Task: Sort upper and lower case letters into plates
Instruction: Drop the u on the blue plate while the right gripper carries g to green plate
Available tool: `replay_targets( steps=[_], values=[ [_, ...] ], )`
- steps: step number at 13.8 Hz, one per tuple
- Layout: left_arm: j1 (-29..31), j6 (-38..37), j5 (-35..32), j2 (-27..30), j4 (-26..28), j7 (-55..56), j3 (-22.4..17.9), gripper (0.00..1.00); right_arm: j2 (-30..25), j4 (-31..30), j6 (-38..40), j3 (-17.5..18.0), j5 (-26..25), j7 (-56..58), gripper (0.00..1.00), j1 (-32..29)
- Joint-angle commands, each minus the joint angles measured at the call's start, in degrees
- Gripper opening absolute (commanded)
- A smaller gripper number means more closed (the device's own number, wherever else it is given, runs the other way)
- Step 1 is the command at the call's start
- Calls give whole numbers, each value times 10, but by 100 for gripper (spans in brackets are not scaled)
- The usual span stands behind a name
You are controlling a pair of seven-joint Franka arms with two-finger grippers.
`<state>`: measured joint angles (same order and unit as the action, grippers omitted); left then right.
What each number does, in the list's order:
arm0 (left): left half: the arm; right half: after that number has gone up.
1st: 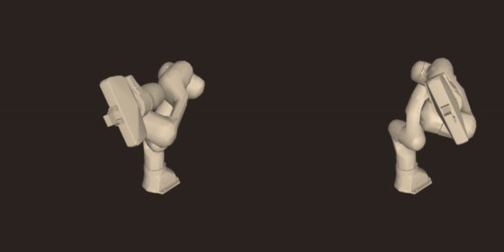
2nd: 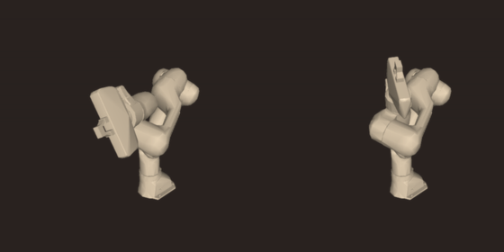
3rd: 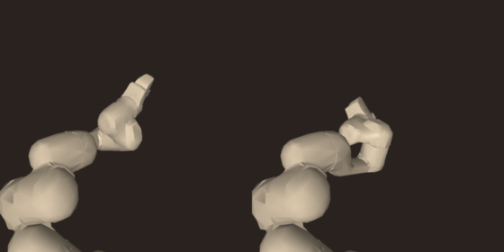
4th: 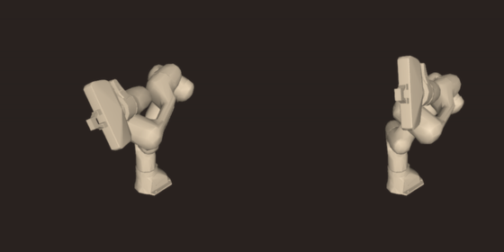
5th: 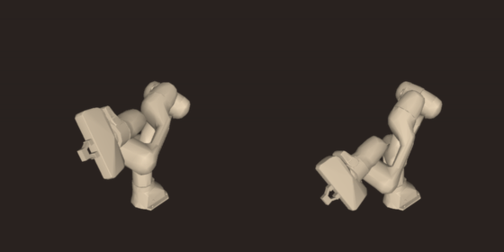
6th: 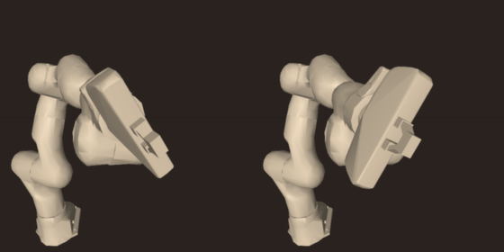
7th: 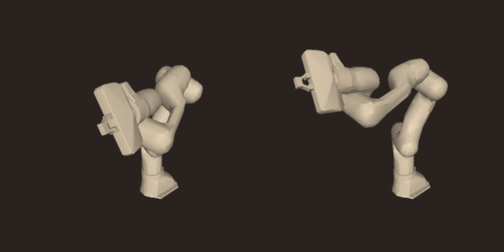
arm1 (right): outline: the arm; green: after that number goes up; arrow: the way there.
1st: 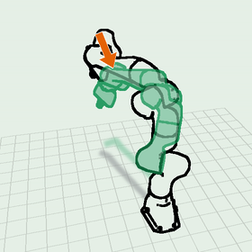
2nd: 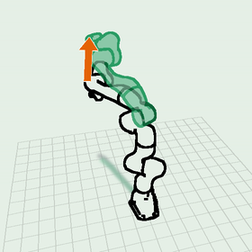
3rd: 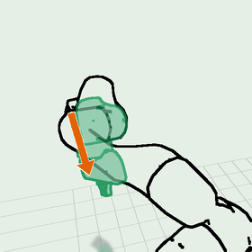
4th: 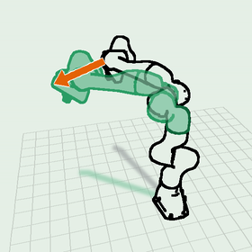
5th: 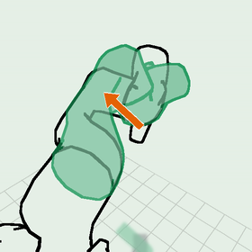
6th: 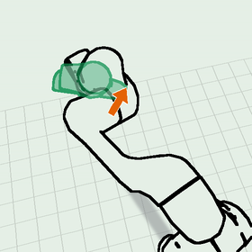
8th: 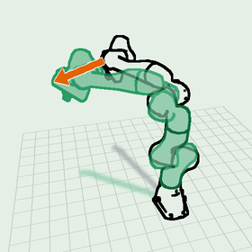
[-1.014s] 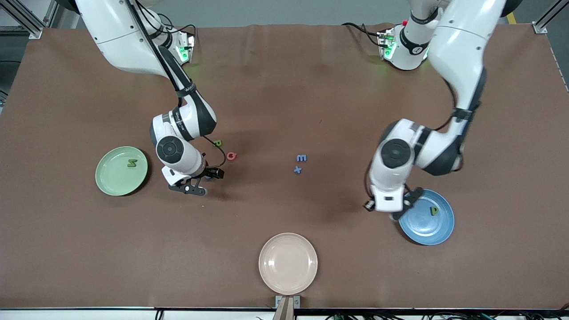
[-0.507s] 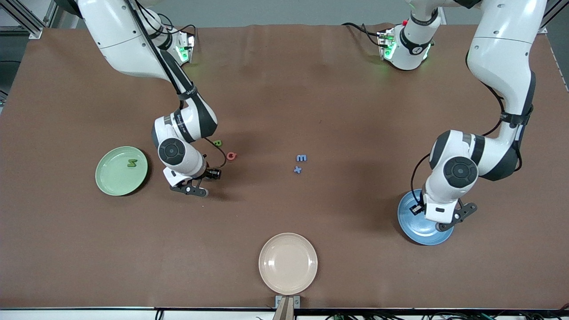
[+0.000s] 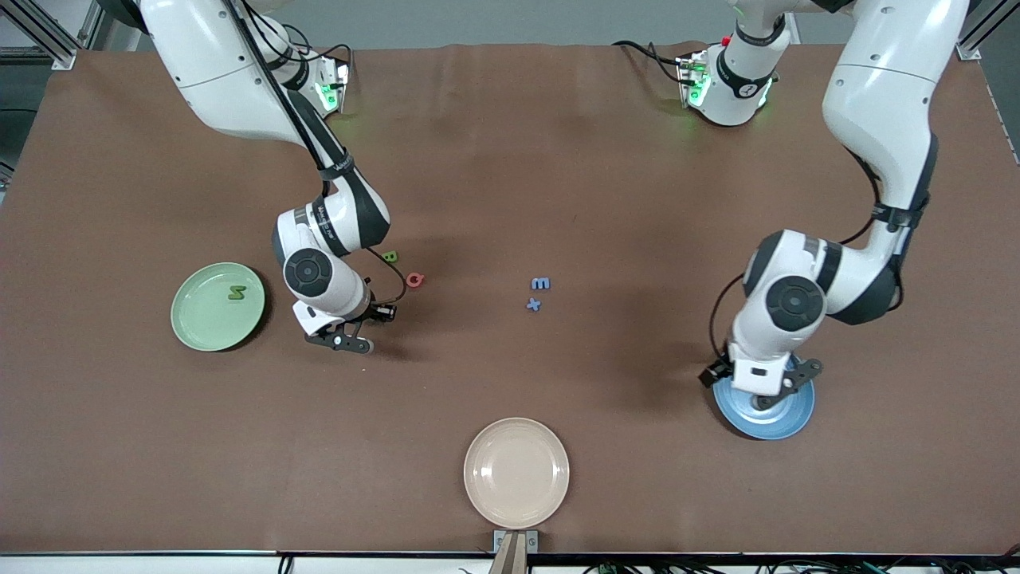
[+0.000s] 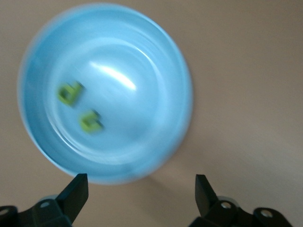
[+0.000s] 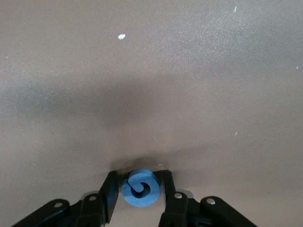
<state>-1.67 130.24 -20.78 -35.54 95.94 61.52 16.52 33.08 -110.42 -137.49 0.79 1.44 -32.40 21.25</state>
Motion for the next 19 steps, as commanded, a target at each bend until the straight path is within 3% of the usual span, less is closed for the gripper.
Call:
replay_targets(
  steps=[1,3,6,9,11,15,19],
  values=[
    [-25,-17,5,10,-1,72,39,100,3,1,-1,0,4,-7,32,-2],
    [-80,-17,0,5,-4,115,44,100,2,2,3,0,5,-7,23,-2],
    [-145,-16,-1,-29,-32,162,43,100,-20,4,46,-1,3,2,20,-9],
    [-212,-12,-2,-63,-49,191,36,99,-85,6,147,-2,2,92,19,-58],
    [-219,-11,-1,-69,-49,206,33,98,-128,-9,185,-2,-4,166,19,-109],
    [-235,7,0,-95,-65,252,33,90,-150,-35,166,-3,-44,321,19,-217],
    [-256,7,1,-135,-123,320,33,83,-141,-79,58,-2,-50,420,19,-286]
  ],
)
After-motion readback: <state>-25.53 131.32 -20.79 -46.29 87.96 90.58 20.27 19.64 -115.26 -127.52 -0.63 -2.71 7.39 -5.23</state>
